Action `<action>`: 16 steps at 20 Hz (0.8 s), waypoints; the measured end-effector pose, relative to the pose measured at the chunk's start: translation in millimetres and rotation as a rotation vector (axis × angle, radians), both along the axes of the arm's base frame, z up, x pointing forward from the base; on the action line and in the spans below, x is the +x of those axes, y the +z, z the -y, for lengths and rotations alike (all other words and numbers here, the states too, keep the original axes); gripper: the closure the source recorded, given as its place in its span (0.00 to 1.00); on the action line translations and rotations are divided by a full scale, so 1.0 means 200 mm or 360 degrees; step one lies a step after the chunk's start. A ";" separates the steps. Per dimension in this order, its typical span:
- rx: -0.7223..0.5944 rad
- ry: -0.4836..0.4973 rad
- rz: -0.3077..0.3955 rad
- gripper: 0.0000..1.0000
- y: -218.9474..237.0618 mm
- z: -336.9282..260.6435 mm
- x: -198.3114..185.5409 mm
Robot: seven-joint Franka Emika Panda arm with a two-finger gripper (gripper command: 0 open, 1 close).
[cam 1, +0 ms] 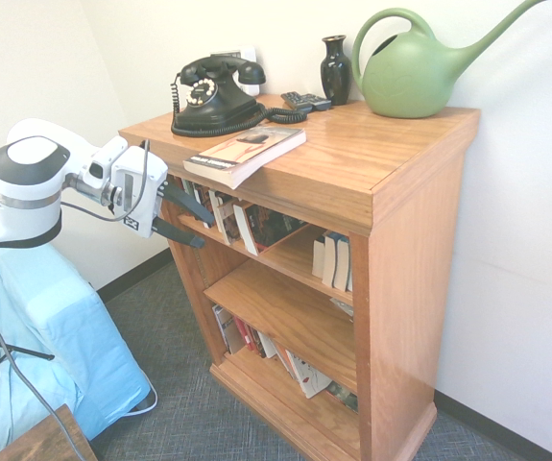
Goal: Organize the shelf
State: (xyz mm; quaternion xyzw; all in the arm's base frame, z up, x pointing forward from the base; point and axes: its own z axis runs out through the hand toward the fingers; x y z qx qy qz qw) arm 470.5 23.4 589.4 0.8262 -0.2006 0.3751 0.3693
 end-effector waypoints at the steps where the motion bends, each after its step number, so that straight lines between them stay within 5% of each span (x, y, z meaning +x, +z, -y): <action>1: -0.0054 0.0015 0.0013 0.00 0.03 -0.01 0.01; 16: -0.0418 0.0339 0.0095 0.00 -0.02 -0.08 0.29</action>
